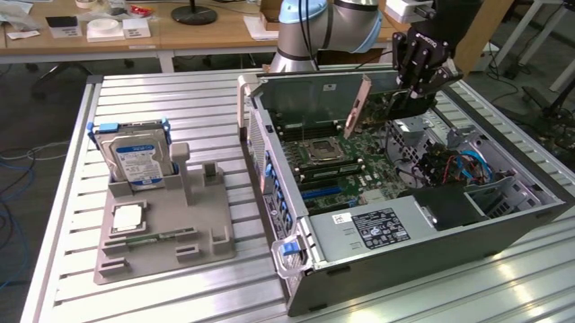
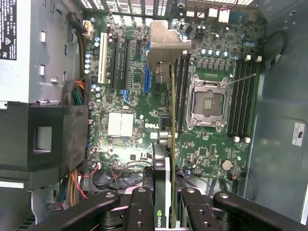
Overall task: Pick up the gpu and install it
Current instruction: 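Insert the gpu into the slot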
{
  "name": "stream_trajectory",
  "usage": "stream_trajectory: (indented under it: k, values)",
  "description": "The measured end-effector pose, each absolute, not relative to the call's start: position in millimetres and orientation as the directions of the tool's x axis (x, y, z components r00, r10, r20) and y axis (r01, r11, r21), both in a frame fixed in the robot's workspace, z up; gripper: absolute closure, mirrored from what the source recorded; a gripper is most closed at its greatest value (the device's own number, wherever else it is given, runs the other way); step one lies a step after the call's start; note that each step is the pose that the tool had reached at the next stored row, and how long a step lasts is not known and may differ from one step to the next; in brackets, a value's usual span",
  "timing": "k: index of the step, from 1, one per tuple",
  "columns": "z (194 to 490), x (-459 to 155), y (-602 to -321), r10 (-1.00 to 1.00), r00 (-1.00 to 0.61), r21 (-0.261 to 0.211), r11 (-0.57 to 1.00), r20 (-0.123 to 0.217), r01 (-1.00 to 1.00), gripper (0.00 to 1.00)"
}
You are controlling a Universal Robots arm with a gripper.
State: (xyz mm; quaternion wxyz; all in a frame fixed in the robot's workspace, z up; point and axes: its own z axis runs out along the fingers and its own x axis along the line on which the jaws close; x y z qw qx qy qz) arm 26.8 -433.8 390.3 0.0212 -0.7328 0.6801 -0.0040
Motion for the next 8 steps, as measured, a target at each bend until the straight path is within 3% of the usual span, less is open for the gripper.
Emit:
stream_trajectory:
  k: [8]
  values:
    - [390.2,25.1,-433.8,-0.997,0.075,-0.037,-0.074,-0.023,-0.997,0.73]
